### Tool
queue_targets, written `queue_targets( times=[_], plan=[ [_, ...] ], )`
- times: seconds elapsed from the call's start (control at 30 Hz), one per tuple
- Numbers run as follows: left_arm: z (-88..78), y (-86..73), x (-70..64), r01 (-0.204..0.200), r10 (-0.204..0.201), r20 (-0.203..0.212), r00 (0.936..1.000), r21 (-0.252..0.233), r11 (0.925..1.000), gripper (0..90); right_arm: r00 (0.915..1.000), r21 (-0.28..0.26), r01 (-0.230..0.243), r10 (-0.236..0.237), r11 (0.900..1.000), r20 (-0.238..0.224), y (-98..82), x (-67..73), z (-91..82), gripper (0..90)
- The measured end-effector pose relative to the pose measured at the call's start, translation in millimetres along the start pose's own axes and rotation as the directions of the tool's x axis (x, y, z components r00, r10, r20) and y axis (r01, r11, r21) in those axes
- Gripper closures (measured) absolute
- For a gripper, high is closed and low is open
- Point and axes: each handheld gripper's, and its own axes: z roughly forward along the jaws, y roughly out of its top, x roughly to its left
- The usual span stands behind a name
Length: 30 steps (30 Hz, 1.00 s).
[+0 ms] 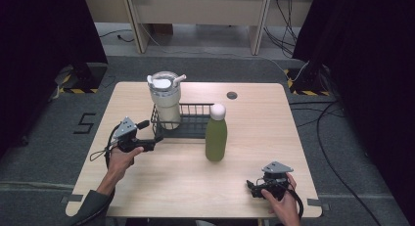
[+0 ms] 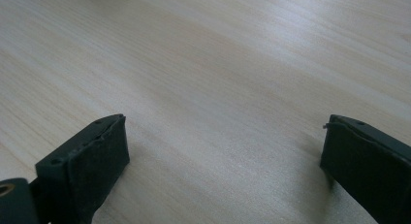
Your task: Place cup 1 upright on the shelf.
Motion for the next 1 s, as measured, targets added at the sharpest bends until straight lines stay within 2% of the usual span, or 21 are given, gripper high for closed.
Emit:
queue_targets(
  times=[0.47, 0.57, 0.63, 0.87, 1.0],
  plan=[
    [-16.8, -12.8, -10.6, -0.005, 0.005, 0.016, 0.9999, 0.010, 0.9999, 14.6, 1.0000, 0.001, -0.006, 0.006, 1.000, 0.000, -0.1, 0.4, -0.1, 3.3],
    [-19.0, -17.8, -13.0, -0.007, 0.006, 0.040, 0.9992, 0.036, 0.9993, 14.6, 1.0000, 0.002, -0.007, 0.007, 1.000, 0.000, -0.1, 0.6, -0.2, 3.3],
    [-21.0, -20.0, -14.1, -0.020, 0.018, 0.041, 0.9990, 0.047, 0.9987, 14.6, 1.0000, 0.001, -0.004, 0.004, 1.000, 0.000, -0.1, 0.3, -0.1, 3.3],
    [-29.1, -29.8, -19.0, -0.014, 0.011, 0.050, 0.9987, 0.058, 0.9983, 14.6, 1.0000, 0.001, -0.005, 0.005, 1.000, 0.000, 0.0, 0.4, -0.1, 3.3],
    [-33.8, -37.3, -21.9, -0.036, 0.032, 0.042, 0.9986, 0.082, 0.9960, 14.6, 1.0000, 0.001, -0.006, 0.006, 1.000, 0.000, 0.0, 0.4, -0.1, 3.3]
  ],
)
